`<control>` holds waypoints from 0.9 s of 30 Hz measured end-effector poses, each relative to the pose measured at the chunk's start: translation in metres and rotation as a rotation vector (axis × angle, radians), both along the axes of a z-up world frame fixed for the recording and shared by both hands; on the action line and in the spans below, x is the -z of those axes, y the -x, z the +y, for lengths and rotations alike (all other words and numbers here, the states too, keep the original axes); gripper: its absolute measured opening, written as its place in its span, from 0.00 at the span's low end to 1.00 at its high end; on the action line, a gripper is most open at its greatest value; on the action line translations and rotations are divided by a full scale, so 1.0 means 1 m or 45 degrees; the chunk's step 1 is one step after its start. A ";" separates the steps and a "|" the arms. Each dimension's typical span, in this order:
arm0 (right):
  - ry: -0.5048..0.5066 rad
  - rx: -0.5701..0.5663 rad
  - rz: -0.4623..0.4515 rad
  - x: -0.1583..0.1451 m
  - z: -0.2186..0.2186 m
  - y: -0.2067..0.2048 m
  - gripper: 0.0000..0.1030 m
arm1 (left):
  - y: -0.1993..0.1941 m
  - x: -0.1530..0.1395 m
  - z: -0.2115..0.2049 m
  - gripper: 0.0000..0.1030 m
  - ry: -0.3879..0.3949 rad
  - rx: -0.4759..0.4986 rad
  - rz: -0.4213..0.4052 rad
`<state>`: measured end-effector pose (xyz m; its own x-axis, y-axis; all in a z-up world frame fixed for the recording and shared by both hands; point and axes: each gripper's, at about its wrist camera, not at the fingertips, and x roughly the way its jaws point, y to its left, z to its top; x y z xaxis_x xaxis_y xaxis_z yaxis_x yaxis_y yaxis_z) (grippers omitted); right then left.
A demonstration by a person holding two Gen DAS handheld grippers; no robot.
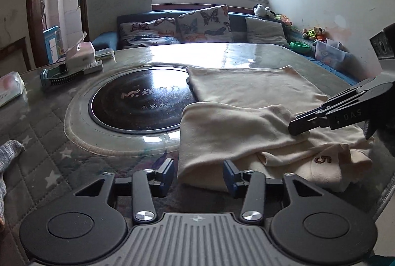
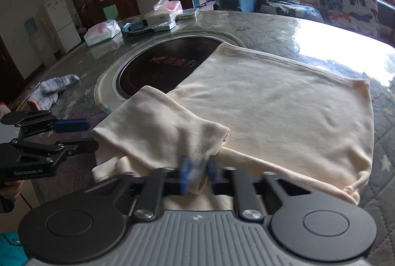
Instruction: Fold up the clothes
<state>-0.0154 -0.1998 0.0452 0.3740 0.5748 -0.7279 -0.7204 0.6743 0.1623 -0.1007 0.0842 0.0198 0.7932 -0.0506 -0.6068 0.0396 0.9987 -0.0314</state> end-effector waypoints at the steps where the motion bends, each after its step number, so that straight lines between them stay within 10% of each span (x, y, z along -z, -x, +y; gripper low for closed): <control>1: -0.001 -0.004 -0.034 -0.007 -0.001 0.002 0.03 | 0.000 0.000 -0.001 0.49 -0.004 -0.002 -0.002; 15: -0.047 0.095 -0.463 -0.119 -0.054 0.036 0.03 | -0.004 0.006 -0.035 0.50 -0.219 0.123 -0.030; 27: 0.161 0.296 -0.196 -0.028 -0.102 0.037 0.05 | 0.001 0.005 -0.026 0.42 -0.205 0.249 0.011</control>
